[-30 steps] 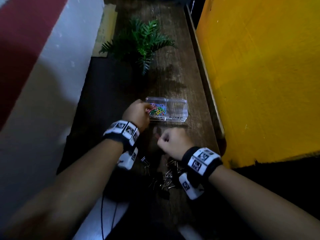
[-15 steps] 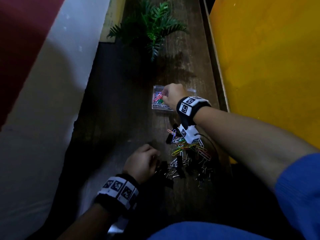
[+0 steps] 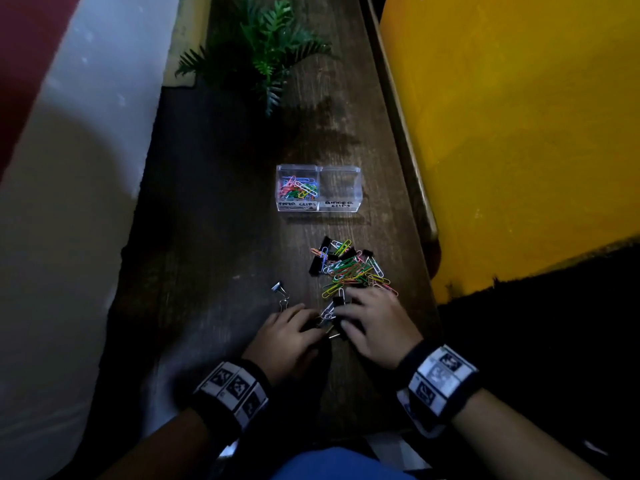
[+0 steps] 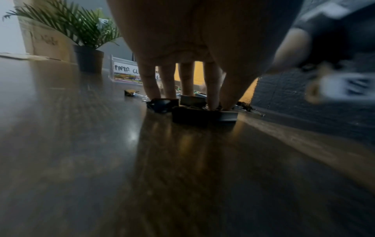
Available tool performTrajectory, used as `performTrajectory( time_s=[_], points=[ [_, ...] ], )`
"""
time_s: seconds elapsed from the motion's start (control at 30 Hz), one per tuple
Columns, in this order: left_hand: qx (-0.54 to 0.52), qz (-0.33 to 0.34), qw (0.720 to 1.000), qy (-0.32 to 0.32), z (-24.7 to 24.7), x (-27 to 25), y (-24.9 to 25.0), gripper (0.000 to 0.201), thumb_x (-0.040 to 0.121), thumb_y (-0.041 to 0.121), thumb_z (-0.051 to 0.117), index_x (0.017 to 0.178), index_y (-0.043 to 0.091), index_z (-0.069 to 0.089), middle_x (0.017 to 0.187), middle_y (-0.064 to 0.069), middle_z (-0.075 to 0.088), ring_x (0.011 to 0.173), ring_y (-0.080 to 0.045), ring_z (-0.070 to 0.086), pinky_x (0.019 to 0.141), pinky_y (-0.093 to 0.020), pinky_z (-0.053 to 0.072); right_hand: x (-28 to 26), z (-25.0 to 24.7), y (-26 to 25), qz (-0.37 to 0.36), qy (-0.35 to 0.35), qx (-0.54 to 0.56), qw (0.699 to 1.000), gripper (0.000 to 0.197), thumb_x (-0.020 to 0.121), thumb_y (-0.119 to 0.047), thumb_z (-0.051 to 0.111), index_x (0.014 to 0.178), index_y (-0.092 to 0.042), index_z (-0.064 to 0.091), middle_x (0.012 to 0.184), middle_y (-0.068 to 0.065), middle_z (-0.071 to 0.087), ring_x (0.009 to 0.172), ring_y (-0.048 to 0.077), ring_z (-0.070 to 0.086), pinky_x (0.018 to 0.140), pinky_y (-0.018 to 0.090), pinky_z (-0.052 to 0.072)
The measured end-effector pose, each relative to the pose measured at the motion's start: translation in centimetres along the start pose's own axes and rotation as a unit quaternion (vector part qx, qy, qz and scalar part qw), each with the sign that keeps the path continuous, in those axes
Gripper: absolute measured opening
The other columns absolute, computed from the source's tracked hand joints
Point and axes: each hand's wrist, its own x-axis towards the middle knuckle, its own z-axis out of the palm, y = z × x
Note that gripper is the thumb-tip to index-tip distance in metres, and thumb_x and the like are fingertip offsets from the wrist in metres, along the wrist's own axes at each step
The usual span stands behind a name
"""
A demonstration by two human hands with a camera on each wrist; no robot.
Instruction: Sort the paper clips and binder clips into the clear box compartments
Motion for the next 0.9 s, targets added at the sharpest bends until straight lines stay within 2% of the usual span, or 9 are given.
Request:
performTrajectory(
  time_s=[0.13, 0.2, 0.3, 0.37, 0.47, 0.6, 0.8, 0.9],
  points=[
    [-0.008, -0.012, 1.000, 0.009, -0.4, 0.2, 0.1, 0.029, 0.075, 0.046, 0.045, 0.085, 0.034, 0.068, 0.105, 0.010, 0.066, 0.102, -0.019, 0.065, 0.073, -0.030, 0.052, -2.3, 1.5, 0.5, 0.013, -0.019, -0.016, 1.000, 0.030, 0.072, -0.038, 0.062, 0.099, -0.027, 0.071, 0.117, 0.002, 0.066, 0.104, 0.027, 0.063, 0.087, 0.041, 0.049],
    [-0.015, -0.045, 0.999, 0.011, -0.9, 0.5, 0.5, 0.028, 0.075, 0.045, 0.043, 0.080, 0.030, 0.066, 0.093, 0.012, 0.065, 0.091, -0.017, 0.064, 0.070, -0.029, 0.050, -2.6, 1.5, 0.9, 0.026, -0.002, -0.006, 1.000, 0.026, 0.071, -0.033, 0.065, 0.094, -0.022, 0.070, 0.113, 0.002, 0.067, 0.104, 0.027, 0.063, 0.090, 0.040, 0.047],
    [-0.007, -0.111, 0.993, 0.031, -1.3, 1.9, 1.1, 0.026, 0.077, 0.043, 0.046, 0.080, 0.026, 0.065, 0.082, 0.006, 0.060, 0.079, -0.021, 0.061, 0.066, -0.033, 0.049, -2.7, 1.3, 1.1, 0.037, 0.015, -0.016, 0.999, 0.020, 0.072, -0.032, 0.067, 0.086, -0.019, 0.070, 0.106, 0.001, 0.069, 0.101, 0.024, 0.064, 0.089, 0.039, 0.048],
    [-0.015, -0.146, 0.989, 0.032, -1.5, 3.0, 1.5, 0.024, 0.082, 0.041, 0.051, 0.089, 0.023, 0.065, 0.088, 0.002, 0.059, 0.087, -0.024, 0.059, 0.073, -0.035, 0.047, -2.5, 1.0, 0.9, 0.046, 0.019, -0.025, 0.998, 0.015, 0.073, -0.033, 0.067, 0.082, -0.021, 0.069, 0.099, -0.003, 0.068, 0.095, 0.020, 0.063, 0.085, 0.037, 0.048],
    [-0.009, -0.183, 0.983, -0.003, -1.5, 4.4, 1.8, 0.027, 0.090, 0.041, 0.048, 0.106, 0.024, 0.061, 0.104, 0.001, 0.057, 0.104, -0.022, 0.052, 0.083, -0.035, 0.041, -1.5, 0.8, 0.4, 0.057, 0.031, -0.029, 0.998, 0.012, 0.075, -0.031, 0.064, 0.083, -0.022, 0.066, 0.090, -0.005, 0.062, 0.088, 0.019, 0.059, 0.079, 0.037, 0.046],
    [-0.028, -0.212, 0.977, -0.009, -1.3, 5.6, 1.6, 0.028, 0.091, 0.040, 0.050, 0.111, 0.024, 0.060, 0.110, 0.001, 0.056, 0.108, -0.022, 0.052, 0.085, -0.034, 0.044, 0.3, 0.6, 0.0, 0.089, 0.046, -0.032, 0.994, 0.014, 0.072, -0.023, 0.073, 0.085, -0.023, 0.068, 0.083, -0.004, 0.061, 0.082, 0.022, 0.058, 0.075, 0.037, 0.044],
    [-0.023, -0.214, 0.976, -0.032, -1.8, 5.8, 1.2, 0.024, 0.089, 0.028, 0.051, 0.110, 0.020, 0.061, 0.109, -0.003, 0.057, 0.105, -0.025, 0.053, 0.080, -0.036, 0.046, 2.7, -0.7, 0.0, 0.133, -0.015, -0.055, 0.989, 0.016, 0.086, -0.027, 0.056, 0.097, -0.027, 0.066, 0.097, -0.003, 0.060, 0.099, 0.022, 0.052, 0.085, 0.037, 0.036],
    [-0.033, -0.211, 0.976, -0.031, -1.8, 5.7, 1.4, 0.034, 0.086, 0.036, 0.055, 0.115, 0.020, 0.056, 0.112, -0.003, 0.053, 0.108, -0.026, 0.052, 0.084, -0.036, 0.046, 3.2, -1.1, 0.0, 0.119, -0.027, -0.053, 0.991, 0.021, 0.084, -0.023, 0.057, 0.103, -0.028, 0.066, 0.099, -0.001, 0.060, 0.099, 0.024, 0.053, 0.083, 0.037, 0.037]
  ],
)
